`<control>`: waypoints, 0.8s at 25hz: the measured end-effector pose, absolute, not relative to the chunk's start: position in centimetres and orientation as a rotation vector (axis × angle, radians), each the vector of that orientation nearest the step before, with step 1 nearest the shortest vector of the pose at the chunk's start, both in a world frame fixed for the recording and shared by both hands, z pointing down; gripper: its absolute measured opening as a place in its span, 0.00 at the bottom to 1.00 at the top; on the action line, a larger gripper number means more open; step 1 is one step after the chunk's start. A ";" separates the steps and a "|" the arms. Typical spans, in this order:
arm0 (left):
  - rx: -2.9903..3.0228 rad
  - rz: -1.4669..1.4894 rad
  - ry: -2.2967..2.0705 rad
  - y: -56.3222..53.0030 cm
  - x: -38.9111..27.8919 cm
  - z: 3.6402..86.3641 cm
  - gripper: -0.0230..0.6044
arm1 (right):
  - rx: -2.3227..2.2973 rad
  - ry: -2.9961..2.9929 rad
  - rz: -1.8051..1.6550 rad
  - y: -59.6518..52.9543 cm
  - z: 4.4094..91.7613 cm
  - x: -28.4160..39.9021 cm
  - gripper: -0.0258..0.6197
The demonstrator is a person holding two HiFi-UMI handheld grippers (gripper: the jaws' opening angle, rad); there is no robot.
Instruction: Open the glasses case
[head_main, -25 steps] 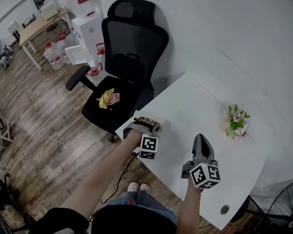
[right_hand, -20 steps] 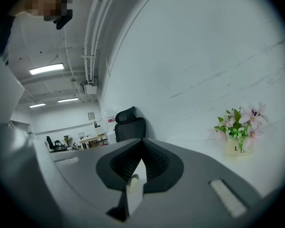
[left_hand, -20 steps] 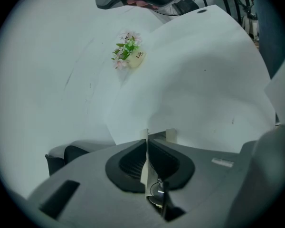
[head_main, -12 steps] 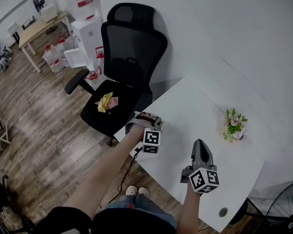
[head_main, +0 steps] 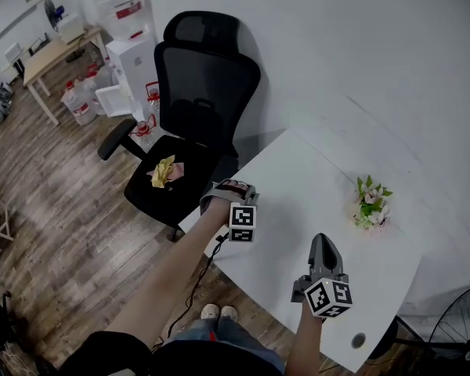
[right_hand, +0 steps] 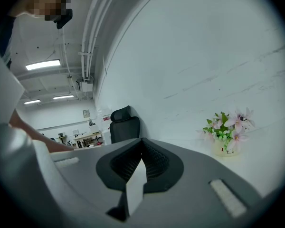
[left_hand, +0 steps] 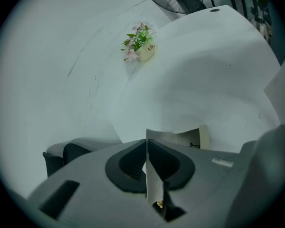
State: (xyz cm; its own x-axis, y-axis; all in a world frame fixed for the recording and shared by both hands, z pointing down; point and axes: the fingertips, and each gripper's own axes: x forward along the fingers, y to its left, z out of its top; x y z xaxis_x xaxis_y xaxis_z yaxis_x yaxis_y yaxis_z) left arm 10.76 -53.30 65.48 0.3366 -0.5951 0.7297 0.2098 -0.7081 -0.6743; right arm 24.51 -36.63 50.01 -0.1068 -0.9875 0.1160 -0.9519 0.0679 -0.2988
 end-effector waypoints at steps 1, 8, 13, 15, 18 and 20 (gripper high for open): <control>-1.894 -1.448 0.340 -53.4 10.7 65.5 0.08 | -2.019 2.205 -0.458 -36.5 50.0 24.5 0.05; -1.943 -1.402 0.362 -53.5 11.4 65.7 0.08 | -2.025 2.209 -0.451 -36.1 49.8 24.2 0.05; -1.959 -1.408 0.360 -52.2 10.8 65.1 0.08 | -2.015 2.218 -0.444 -35.9 49.5 23.7 0.05; -1.997 -1.364 0.387 -52.0 11.3 64.6 0.10 | -2.009 2.224 -0.437 -35.8 49.2 23.4 0.05; -2.079 -1.265 0.468 -51.9 11.9 63.2 0.08 | -2.000 2.232 -0.426 -35.7 48.8 23.1 0.05; -2.161 -1.210 0.550 -51.7 11.6 61.9 0.07 | -1.992 2.236 -0.419 -35.6 48.6 22.8 0.05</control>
State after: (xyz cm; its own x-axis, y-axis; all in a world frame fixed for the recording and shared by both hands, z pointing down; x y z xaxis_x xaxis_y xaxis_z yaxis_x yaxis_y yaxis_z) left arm 11.61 -51.73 61.88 0.4996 -0.6074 0.6176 -0.0653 -0.7374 -0.6723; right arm 22.78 -35.64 48.60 -0.1285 -0.9872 0.0950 -0.9546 0.0972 -0.2817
